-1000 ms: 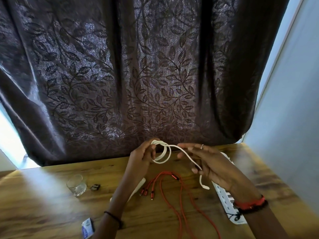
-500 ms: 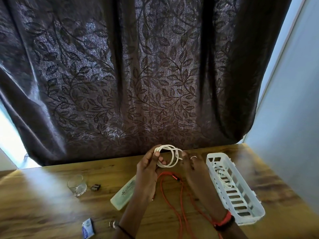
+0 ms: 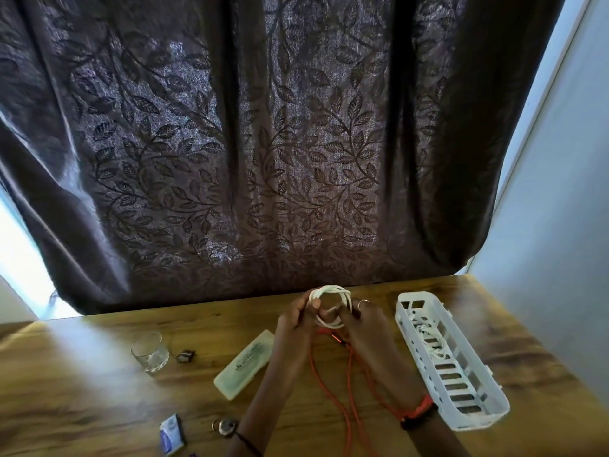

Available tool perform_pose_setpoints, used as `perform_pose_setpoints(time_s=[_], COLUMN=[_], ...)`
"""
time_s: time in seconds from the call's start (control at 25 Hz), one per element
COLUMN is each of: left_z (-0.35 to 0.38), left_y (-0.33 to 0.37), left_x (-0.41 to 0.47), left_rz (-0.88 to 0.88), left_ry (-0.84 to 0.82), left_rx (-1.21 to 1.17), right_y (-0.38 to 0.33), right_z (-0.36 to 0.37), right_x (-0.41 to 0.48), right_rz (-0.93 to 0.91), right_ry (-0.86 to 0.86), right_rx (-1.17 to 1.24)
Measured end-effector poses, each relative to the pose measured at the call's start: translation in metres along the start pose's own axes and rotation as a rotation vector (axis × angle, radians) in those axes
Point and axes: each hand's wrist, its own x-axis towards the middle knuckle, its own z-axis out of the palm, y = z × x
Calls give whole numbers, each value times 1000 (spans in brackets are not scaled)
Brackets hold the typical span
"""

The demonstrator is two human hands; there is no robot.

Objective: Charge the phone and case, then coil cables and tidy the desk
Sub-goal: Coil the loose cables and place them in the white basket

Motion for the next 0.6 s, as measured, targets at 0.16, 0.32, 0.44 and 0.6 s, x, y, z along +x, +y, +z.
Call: perform_pose_setpoints(time_s=[0.16,0.32,0.44,0.6], left_z=[-1,5,11,12], left_y=[-6,-3,-6,-4], left_x=[0,-6,-10,-9], left_rz=[122,240,275,215], left_ry=[81,129,183,200], left_rx=[519,589,595,727], right_y=[-1,2,-2,-6], right_z=[6,5,-2,-9], right_x=[-2,-1,-4,-9], right_rz=[-5,55,87,77], right_ry=[19,-34,-73,-133], right_rx=[124,223,326,476])
